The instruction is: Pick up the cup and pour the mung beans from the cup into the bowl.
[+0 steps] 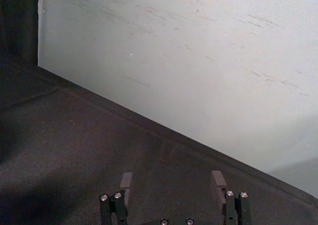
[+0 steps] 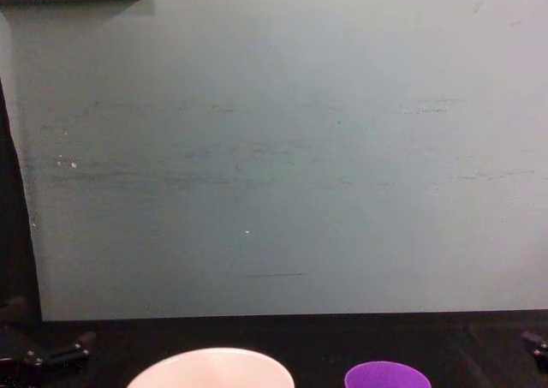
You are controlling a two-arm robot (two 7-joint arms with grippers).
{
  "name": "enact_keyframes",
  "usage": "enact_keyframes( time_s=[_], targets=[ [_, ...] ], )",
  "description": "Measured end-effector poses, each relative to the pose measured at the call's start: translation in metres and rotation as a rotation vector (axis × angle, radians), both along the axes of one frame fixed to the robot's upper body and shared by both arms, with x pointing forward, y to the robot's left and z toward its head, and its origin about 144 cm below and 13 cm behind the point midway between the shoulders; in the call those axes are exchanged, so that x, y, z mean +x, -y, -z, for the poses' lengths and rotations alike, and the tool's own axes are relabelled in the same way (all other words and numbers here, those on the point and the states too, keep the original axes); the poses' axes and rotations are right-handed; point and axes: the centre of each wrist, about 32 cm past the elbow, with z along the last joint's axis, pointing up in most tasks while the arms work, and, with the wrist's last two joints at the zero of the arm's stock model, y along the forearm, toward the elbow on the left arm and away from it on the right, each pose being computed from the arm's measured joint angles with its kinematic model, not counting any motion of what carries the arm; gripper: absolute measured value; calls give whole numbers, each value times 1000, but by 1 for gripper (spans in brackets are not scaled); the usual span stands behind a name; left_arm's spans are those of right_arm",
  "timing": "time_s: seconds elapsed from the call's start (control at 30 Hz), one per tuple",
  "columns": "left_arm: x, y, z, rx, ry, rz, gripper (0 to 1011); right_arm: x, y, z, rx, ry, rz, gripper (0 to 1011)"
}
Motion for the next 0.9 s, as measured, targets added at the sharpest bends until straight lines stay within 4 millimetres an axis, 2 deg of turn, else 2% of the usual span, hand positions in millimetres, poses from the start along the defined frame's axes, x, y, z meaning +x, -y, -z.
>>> enact_keyframes(
  time_s=[0.9],
  targets=[
    [0, 0, 0, 0, 0, 0, 1011, 0, 0, 0, 0, 0, 0, 1003]
  ],
)
